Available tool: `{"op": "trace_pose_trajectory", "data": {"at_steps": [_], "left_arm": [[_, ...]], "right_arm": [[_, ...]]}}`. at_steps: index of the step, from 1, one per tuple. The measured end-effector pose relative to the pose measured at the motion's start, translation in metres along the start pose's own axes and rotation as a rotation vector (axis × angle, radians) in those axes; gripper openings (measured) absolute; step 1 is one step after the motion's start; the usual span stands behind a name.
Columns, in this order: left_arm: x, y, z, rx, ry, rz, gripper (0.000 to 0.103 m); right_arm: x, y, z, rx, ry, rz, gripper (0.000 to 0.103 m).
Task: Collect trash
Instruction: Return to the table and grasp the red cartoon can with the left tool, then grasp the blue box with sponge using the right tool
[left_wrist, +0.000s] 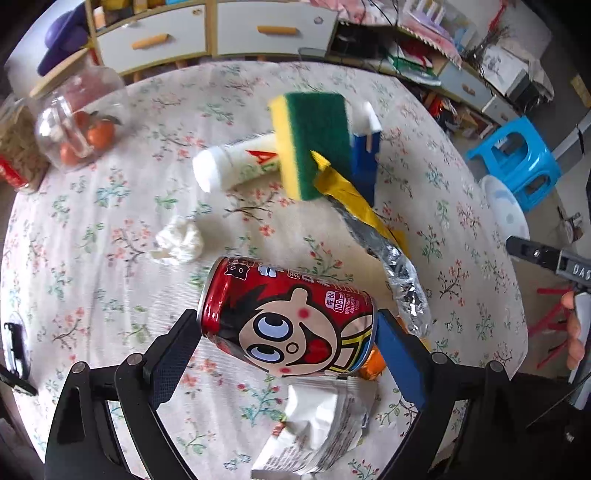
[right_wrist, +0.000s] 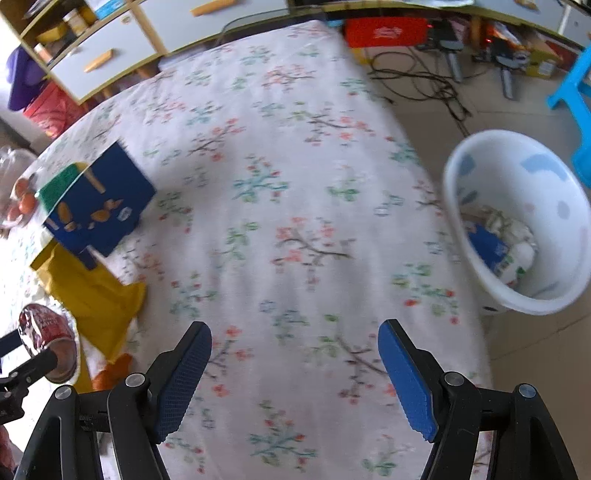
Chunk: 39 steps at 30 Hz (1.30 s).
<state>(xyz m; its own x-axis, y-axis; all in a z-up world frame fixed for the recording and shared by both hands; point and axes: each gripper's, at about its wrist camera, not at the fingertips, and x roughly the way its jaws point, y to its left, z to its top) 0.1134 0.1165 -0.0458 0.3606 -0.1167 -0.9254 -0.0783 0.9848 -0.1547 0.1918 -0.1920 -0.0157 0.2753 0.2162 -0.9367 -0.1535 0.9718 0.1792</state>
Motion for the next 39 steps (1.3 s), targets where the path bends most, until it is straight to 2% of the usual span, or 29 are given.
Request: {"op": "trace_pose_trajectory", "data": {"at_steps": [7,12,24,32,35,37,39], "left_arm": [[-0.016,0.035,-0.005,-0.083,-0.032,-0.015,0.094],[-0.027,0.060,-0.008,-0.138,-0.062,-0.020,0.094],[-0.038,0.088,-0.011,-0.195,-0.081,-0.023,0.094],[-0.039,0.093,-0.008,-0.216,-0.086,-0.021,0.094],[-0.040,0.090,-0.006,-0.214,-0.089,-0.022,0.094],[-0.041,0.087,-0.006,-0.212,-0.092,-0.022,0.094],[-0.041,0.084,-0.004,-0.209,-0.096,-0.023,0.094]], "right_arm": [[0.009,0.049,0.005,-0.070,0.009,0.057,0.079],[0.012,0.077,0.015,-0.073,-0.011,0.118,0.079],[0.041,0.152,0.041,-0.094,-0.029,0.221,0.079],[0.064,0.174,0.049,-0.107,-0.056,0.179,0.079],[0.068,0.173,0.052,-0.116,-0.075,0.141,0.072],[0.071,0.170,0.053,-0.118,-0.074,0.129,0.056],[0.072,0.166,0.054,-0.113,-0.064,0.134,0.045]]}}
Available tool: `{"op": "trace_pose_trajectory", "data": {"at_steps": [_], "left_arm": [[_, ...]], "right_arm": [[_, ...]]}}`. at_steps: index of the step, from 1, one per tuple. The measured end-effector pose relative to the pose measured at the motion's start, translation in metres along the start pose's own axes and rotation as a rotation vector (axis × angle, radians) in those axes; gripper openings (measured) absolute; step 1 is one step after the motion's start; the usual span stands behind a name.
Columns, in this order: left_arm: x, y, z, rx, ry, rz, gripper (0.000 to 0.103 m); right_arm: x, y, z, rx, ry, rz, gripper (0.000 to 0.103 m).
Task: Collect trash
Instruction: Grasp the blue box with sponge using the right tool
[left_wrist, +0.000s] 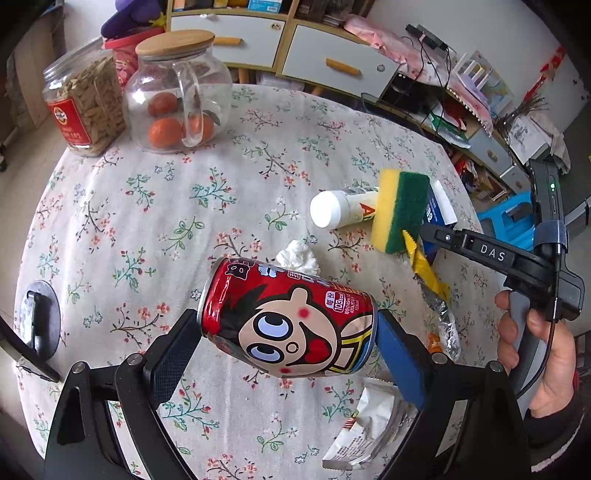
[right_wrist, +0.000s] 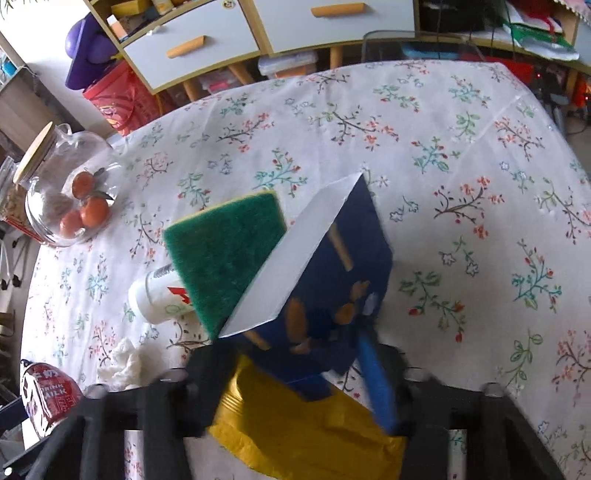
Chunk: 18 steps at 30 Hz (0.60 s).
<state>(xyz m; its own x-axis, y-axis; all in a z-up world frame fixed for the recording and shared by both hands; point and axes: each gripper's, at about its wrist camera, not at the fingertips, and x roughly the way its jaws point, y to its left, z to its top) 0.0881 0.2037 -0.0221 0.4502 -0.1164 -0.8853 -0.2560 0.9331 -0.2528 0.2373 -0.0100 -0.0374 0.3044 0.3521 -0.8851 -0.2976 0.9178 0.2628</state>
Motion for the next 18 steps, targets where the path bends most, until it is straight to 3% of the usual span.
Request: {"op": "trace_pose_trajectory", "data": {"at_steps": [8,10,18], "left_arm": [[-0.005,-0.018,0.004,0.013,-0.020,-0.023,0.094],[-0.005,-0.024,0.005,0.019,-0.024,-0.031,0.094],[-0.005,-0.058,0.008,0.059,-0.032,-0.062,0.094]], "right_arm": [[-0.021,-0.018,-0.003,0.000,-0.025,-0.018,0.025],[-0.027,-0.024,-0.004,0.002,-0.027,-0.020,0.015],[-0.056,-0.055,-0.009,0.023,-0.053,-0.046,0.015]]}}
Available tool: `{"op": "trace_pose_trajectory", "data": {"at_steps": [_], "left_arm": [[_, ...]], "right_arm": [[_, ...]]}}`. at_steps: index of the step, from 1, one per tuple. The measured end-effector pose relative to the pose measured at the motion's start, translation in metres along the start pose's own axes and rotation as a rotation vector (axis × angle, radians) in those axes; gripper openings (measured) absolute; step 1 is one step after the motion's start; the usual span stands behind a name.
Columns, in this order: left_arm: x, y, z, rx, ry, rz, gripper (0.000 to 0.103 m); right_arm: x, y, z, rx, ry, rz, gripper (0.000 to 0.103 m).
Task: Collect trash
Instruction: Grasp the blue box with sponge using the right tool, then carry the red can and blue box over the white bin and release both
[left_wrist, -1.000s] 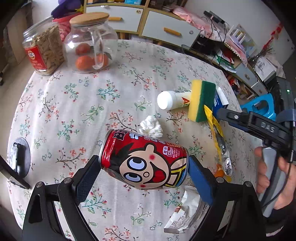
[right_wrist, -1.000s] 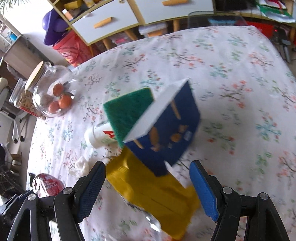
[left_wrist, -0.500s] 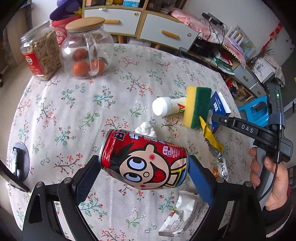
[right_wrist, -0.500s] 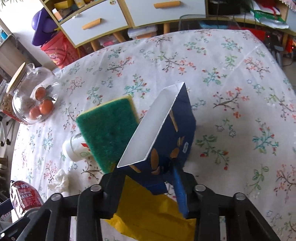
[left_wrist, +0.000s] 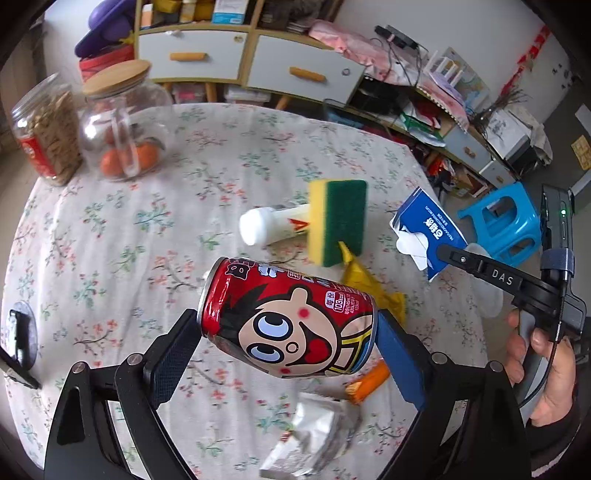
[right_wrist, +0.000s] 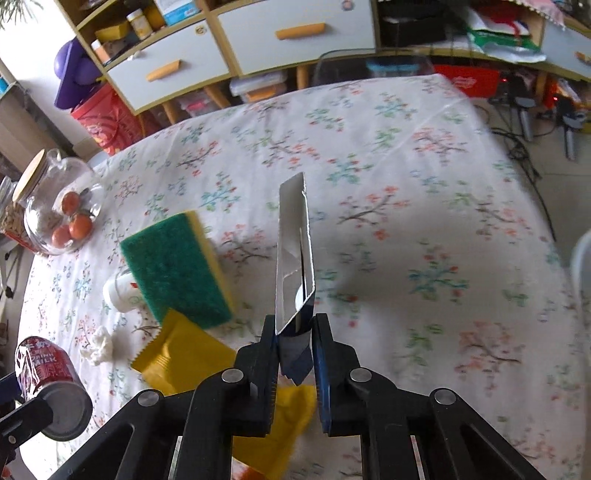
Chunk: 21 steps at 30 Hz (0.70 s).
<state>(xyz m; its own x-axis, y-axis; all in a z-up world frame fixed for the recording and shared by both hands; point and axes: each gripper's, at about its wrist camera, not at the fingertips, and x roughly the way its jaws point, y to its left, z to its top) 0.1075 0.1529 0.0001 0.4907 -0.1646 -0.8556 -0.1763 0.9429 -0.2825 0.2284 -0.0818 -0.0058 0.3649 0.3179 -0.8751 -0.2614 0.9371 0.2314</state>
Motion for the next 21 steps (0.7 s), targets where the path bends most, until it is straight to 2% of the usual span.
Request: {"op": "trace_pose_trajectory", "data": {"at_steps": [11,21], "left_arm": [[0.009,-0.044,0.003,0.045,0.006,-0.036,0.094],[0.024,-0.091,0.007,0.093,0.013,-0.070,0.094]], "right_arm": [[-0.040,-0.063,-0.006,0.079,-0.038,-0.046,0.015],[-0.078,-0.145,-0.015,0.208,-0.073,-0.107,0.015]]}}
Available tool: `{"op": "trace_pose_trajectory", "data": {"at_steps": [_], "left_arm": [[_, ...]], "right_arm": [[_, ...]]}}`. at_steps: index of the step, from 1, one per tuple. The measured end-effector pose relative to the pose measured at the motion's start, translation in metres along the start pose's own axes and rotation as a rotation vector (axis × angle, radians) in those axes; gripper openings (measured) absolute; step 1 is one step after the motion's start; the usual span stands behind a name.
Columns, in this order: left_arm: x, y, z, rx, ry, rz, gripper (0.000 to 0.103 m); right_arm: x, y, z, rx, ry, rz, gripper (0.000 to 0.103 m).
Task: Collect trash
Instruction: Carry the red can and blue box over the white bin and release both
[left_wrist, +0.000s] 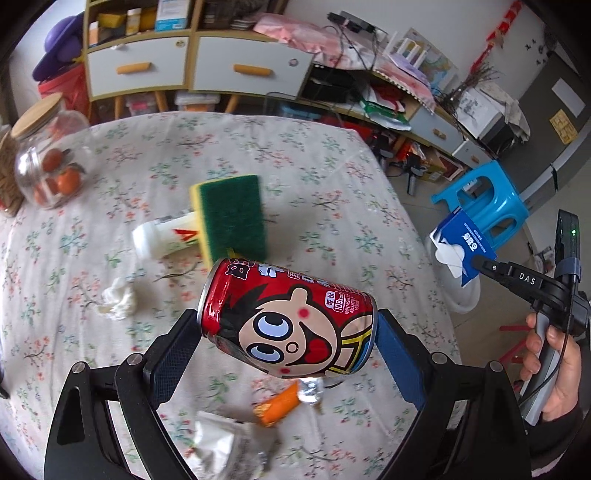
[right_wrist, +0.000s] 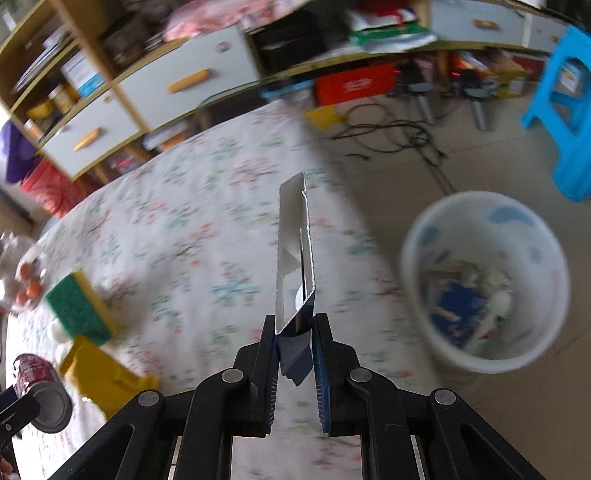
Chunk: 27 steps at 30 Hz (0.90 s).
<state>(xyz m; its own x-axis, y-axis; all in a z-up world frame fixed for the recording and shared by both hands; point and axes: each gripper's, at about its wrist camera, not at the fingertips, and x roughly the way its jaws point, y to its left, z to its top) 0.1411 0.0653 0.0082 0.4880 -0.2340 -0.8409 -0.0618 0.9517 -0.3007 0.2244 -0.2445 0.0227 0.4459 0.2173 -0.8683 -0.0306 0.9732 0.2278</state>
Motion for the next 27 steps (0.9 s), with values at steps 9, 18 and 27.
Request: {"op": "trace_pose_trajectory", "data": {"at_steps": [9,18,27], "left_arm": [[0.021,-0.049,0.006,0.051,0.006,-0.039,0.094],[0.048,-0.107,0.008,0.117,0.015,-0.079,0.094],[0.102,-0.193,0.011,0.263,0.058,-0.110,0.094]], "right_arm": [[-0.015,-0.081,0.006,0.122,-0.020,-0.076,0.015],[-0.020,-0.142,-0.001,0.222,-0.014,-0.115,0.055],[-0.054,-0.188,-0.024,0.239,-0.030,-0.159,0.065]]}}
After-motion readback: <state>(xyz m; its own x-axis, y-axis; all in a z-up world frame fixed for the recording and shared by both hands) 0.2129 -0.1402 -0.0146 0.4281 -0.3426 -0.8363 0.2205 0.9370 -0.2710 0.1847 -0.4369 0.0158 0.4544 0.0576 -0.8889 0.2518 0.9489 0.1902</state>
